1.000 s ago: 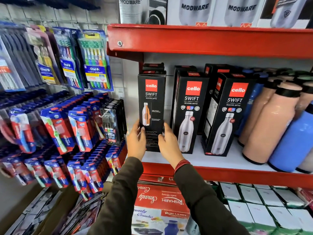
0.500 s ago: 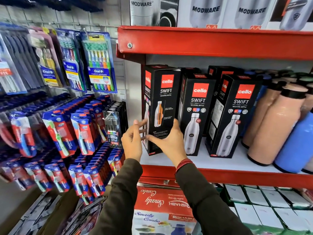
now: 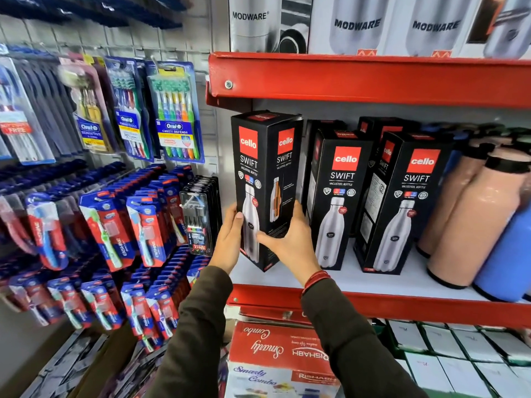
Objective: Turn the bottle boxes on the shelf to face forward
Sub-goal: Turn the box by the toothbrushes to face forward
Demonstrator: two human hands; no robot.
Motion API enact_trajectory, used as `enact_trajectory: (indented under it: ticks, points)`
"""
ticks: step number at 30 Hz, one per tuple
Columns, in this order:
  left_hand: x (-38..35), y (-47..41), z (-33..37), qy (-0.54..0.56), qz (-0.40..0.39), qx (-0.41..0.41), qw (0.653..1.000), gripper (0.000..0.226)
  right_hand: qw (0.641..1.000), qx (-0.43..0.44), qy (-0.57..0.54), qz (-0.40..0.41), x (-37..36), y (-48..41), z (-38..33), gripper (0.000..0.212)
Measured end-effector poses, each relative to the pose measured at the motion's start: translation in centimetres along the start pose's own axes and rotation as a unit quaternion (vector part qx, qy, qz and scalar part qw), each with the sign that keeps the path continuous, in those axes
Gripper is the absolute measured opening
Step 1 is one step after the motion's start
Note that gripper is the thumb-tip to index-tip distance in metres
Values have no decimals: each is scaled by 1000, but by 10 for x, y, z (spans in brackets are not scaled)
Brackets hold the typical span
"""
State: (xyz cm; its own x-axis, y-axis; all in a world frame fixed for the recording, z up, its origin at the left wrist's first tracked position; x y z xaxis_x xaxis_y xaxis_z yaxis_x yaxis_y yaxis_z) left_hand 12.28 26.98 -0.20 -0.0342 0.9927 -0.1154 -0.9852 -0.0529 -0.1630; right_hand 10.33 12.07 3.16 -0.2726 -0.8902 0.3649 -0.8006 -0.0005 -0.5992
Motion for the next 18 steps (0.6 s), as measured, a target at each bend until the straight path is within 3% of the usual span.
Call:
enact_trajectory:
  ticks: [6, 18]
  points:
    - [1, 4, -3, -17, 0, -7, 1000, 25, 999, -12, 11, -52, -9, 4, 6, 111]
    - [1, -2, -14, -89, 31, -68, 993, 27, 997, 4, 49, -67, -14, 5, 23, 77]
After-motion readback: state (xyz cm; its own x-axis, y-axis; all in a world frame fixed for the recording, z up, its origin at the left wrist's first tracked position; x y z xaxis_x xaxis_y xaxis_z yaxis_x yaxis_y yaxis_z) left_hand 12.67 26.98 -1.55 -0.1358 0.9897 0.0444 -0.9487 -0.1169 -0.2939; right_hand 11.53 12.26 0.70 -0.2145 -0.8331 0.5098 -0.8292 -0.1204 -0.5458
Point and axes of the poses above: each hand's wrist, its own y-axis away from the middle knuckle, its own x-axis out of the back of the hand, z = x × y, the point moved 8 cm from there along -y, towards the middle knuckle, and after that the axes turned 9 degrees about x, right-handed, at the moved point
